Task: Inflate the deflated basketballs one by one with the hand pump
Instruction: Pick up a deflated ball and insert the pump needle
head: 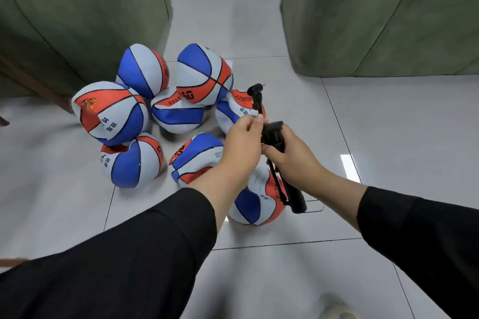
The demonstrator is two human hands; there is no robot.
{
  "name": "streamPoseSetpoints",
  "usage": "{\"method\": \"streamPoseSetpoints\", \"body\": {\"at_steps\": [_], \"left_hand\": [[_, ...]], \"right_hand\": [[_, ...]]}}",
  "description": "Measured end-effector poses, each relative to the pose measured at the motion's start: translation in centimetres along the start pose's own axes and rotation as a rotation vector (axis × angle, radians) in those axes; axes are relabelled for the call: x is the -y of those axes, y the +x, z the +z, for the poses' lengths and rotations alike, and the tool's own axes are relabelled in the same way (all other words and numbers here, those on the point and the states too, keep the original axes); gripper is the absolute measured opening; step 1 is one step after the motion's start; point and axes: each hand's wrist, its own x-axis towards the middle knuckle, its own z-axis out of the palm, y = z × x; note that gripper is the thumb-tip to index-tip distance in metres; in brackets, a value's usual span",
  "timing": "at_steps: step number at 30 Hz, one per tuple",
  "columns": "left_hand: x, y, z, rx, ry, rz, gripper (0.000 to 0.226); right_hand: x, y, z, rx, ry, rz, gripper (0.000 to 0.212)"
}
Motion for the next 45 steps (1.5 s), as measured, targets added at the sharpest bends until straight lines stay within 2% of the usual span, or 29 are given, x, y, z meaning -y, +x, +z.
{"method": "streamPoseSetpoints", "body": {"at_steps": [2, 4, 6, 10, 18, 21, 25, 27, 29, 32, 34, 36, 39, 41, 43, 44, 45], "left_hand": [[-0.1, -0.7, -0.1, -0.003, 0.019, 0.015, 0.028], [-0.3, -1.3, -0.3, -0.063, -0.178, -0.059, 0.027], [-0.2, -1.4, -0.7, -0.074, -0.340, -0.114, 0.028], [0.1, -2.2, -0.7, 0.129, -0.194, -0.013, 0.025], [1.3, -2.2, 0.5, 0.295, -0.120, -0.006, 0.018], [2.4, -1.9, 1.5, 0.264, -0.058, -0.008, 0.017], [4.0, -1.7, 2.7, 0.237, 0.005, -0.034, 0.015], [4.9, -1.4, 3.3, 0.224, 0.044, -0.050, 0.012], [5.6, -1.0, 4.0, 0.237, 0.065, -0.067, 0.012], [5.8, -0.5, 4.7, 0.248, 0.098, -0.086, 0.013], [6.0, -0.1, 4.9, 0.251, 0.121, -0.089, 0.013], [6.0, 0.1, 5.0, 0.277, 0.147, -0.085, 0.018], [6.2, 0.1, 4.9, 0.326, 0.241, -0.033, 0.030], [6.6, -0.5, 3.9, 0.258, 0.370, 0.040, 0.033], [8.1, -1.5, 1.7, -0.010, 0.489, 0.187, 0.030], [9.0, -2.0, 0.5, -0.156, 0.523, 0.242, 0.034], [10.1, -2.3, -0.6, -0.274, 0.546, 0.227, 0.044]], "right_hand": [[0.5, -1.2, 0.2, -0.009, 0.025, 0.015, 0.014], [0.6, -2.0, 0.0, -0.112, 0.129, 0.092, 0.008], [0.2, -2.3, -0.8, -0.210, 0.220, 0.174, 0.013], [-0.2, -1.6, -1.9, -0.131, 0.123, 0.228, 0.020], [-4.0, -0.1, -4.2, -0.198, 0.099, 0.430, 0.034], [-5.3, -0.3, -4.4, -0.176, 0.105, 0.449, 0.031], [-6.2, -0.4, -4.4, -0.145, 0.159, 0.409, 0.028], [-6.6, -0.2, -4.1, -0.127, 0.182, 0.438, 0.036], [-6.7, -0.4, -3.6, -0.158, 0.101, 0.425, 0.043], [-5.5, -1.1, -3.6, -0.301, -0.025, 0.204, 0.031], [-4.4, -1.3, -3.9, -0.214, 0.022, 0.045, 0.028], [-3.7, -1.1, -3.7, -0.088, 0.021, -0.026, 0.027], [-4.1, -0.1, -2.9, -0.139, 0.010, -0.016, 0.014], [-4.6, 0.6, -2.7, -0.148, 0.003, 0.019, 0.013], [-5.0, 1.1, -2.4, -0.123, 0.050, 0.050, 0.016], [-5.1, 1.4, -2.3, -0.114, 0.080, 0.071, 0.017], [-5.3, 1.6, -2.1, -0.108, 0.093, 0.093, 0.018]]}}
